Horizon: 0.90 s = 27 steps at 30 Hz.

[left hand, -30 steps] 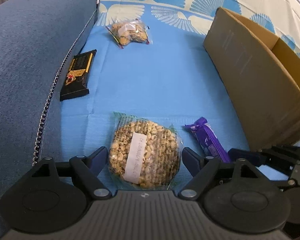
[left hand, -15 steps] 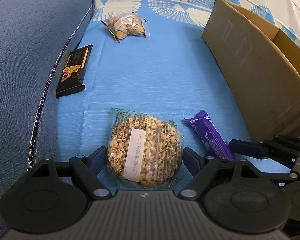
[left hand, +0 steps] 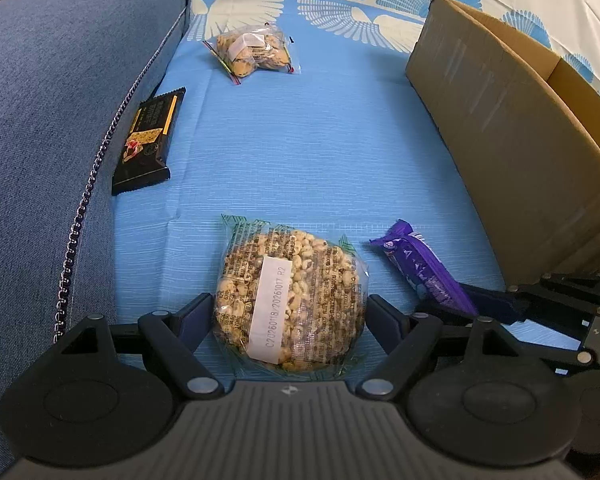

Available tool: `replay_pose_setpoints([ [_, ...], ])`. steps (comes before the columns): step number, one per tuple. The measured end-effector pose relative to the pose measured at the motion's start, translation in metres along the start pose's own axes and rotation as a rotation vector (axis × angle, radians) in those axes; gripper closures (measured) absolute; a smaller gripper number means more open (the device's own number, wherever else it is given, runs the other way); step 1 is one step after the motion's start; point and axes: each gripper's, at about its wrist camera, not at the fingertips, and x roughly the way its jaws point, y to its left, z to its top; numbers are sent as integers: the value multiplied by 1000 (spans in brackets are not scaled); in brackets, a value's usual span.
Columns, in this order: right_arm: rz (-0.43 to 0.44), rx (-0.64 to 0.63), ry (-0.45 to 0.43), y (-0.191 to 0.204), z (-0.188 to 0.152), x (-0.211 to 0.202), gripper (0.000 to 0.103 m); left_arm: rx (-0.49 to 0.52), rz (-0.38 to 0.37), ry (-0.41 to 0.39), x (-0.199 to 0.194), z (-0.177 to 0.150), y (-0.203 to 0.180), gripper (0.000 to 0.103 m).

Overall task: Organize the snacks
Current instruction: 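Hold the nut cookie pack with the left tool while the right tool holds the purple bar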

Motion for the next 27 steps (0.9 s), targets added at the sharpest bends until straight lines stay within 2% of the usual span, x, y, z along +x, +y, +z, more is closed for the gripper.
replay_pose_setpoints([
  [1, -3, -8, -4, 1, 0, 0, 84, -6, -2, -2, 0, 0, 1, 17],
  [7, -43, -44, -50, 3, 2, -7, 85, -43, -10, -4, -1, 1, 6, 17],
  [10, -61, -21, -38, -3, 2, -5, 85, -29, -1, -7, -2, 0, 3, 17],
  [14, -43, 20, -2, -8, 0, 0, 85, -17, 4, -4, -1, 0, 1, 17],
  [27, -46, 12, 0, -5, -1, 0, 84, -15, 4, -2, 0, 0, 1, 17],
])
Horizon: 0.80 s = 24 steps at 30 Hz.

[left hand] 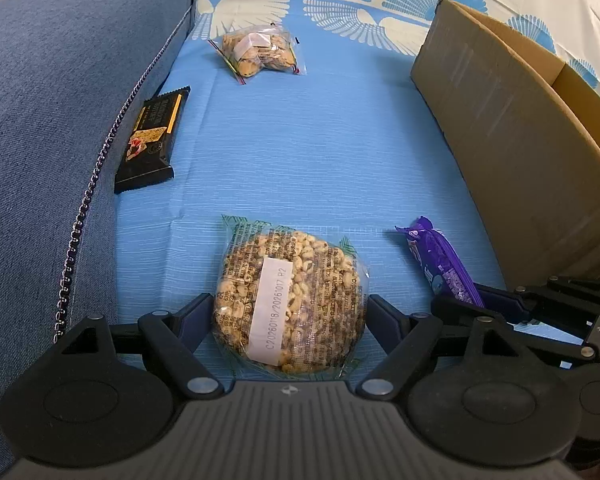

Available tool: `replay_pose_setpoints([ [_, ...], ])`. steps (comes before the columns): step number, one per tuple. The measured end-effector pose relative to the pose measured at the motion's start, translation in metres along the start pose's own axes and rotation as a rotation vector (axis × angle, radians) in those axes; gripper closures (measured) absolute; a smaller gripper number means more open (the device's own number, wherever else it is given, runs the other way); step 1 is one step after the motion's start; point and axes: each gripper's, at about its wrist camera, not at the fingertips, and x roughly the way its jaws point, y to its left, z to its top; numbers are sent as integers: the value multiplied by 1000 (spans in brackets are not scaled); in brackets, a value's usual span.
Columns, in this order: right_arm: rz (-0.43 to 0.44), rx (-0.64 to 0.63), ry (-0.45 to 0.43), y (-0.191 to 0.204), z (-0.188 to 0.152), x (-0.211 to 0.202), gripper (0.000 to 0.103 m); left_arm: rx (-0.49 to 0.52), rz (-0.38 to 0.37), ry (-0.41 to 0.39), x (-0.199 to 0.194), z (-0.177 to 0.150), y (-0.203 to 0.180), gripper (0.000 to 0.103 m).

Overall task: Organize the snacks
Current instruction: 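Hold the nut cookie pack with the left tool while the right tool holds the purple bar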

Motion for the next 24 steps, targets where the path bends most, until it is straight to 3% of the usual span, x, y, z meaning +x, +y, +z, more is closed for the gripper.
replay_pose_setpoints([
  [24, -10, -16, -12, 3, -1, 0, 85, 6, 2, 0, 2, 0, -1, 18],
])
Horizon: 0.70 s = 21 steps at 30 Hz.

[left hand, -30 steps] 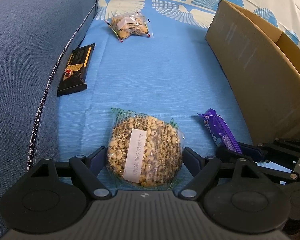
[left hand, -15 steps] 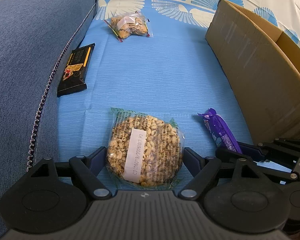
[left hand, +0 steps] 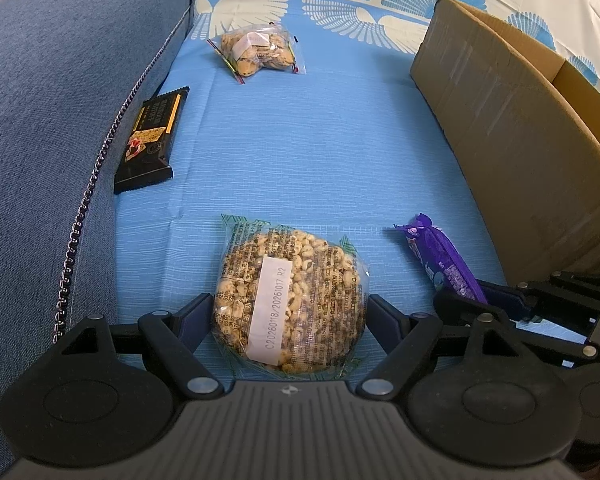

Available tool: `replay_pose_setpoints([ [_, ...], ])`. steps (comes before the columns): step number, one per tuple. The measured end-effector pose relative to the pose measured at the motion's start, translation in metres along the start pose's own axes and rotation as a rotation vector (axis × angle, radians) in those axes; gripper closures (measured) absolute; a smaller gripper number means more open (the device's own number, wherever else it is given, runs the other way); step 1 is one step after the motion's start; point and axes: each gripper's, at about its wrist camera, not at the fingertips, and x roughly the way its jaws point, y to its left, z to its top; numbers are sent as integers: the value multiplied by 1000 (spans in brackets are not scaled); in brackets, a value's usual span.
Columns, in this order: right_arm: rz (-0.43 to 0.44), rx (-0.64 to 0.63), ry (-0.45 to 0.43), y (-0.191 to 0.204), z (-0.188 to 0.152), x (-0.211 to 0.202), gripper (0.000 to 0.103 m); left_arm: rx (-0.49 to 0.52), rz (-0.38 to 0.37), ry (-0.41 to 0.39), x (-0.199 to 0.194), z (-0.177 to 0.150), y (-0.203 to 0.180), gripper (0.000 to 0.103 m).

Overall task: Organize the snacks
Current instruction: 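Hold the nut cookie pack with the left tool while the right tool holds the purple bar, then carry both snacks up over the cardboard box with both tools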

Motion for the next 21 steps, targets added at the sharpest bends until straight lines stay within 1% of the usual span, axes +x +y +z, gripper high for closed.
replay_pose_setpoints([
  [4, -9, 1, -14, -1, 1, -3, 87, 7, -7, -8, -1, 0, 0, 20],
  [13, -9, 4, -57, 0, 6, -12, 88, -9, 2, -65, -10, 0, 2, 20],
  [21, 5, 8, -110, 1, 13, -23, 88, -55, -12, -155, -26, 1, 9, 20],
])
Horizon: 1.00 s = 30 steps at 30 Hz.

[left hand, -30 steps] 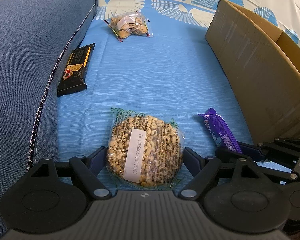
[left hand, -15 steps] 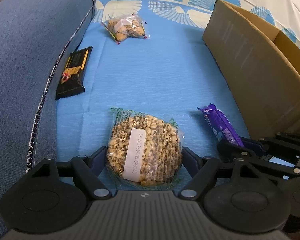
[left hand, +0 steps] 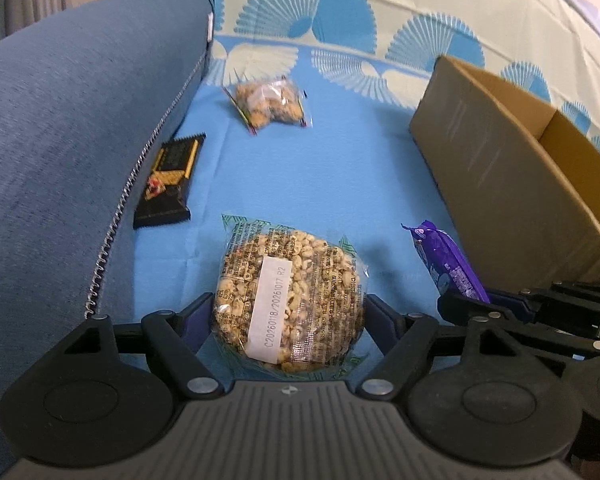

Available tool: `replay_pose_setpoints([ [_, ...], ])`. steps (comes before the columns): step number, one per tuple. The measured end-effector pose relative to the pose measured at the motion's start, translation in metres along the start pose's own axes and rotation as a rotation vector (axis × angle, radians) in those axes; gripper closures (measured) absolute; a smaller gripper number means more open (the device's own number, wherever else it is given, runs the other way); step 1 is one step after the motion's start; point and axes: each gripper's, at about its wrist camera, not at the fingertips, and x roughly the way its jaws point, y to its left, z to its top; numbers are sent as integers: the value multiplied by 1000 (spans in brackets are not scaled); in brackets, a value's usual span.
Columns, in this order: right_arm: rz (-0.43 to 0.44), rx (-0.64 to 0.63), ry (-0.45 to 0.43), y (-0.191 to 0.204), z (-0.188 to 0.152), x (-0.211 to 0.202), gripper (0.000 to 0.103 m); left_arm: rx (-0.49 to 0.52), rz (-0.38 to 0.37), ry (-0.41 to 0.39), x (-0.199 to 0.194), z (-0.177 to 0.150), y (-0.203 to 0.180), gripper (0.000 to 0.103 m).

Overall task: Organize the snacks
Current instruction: 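Carry both snacks up over the cardboard box with both tools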

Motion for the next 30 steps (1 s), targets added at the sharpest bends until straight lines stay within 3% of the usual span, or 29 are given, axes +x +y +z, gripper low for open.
replay_pose_setpoints([
  [14, 52, 14, -111, -10, 14, -31, 88, 21, 19, -46, -6, -2, -4, 20],
  [19, 65, -34, -167, -10, 15, -42, 88, 36, 36, -45, -4, -3, -7, 20],
  [30, 88, -60, -317, -33, 25, -85, 88, -12, 49, -193, -30, -6, -16, 20],
])
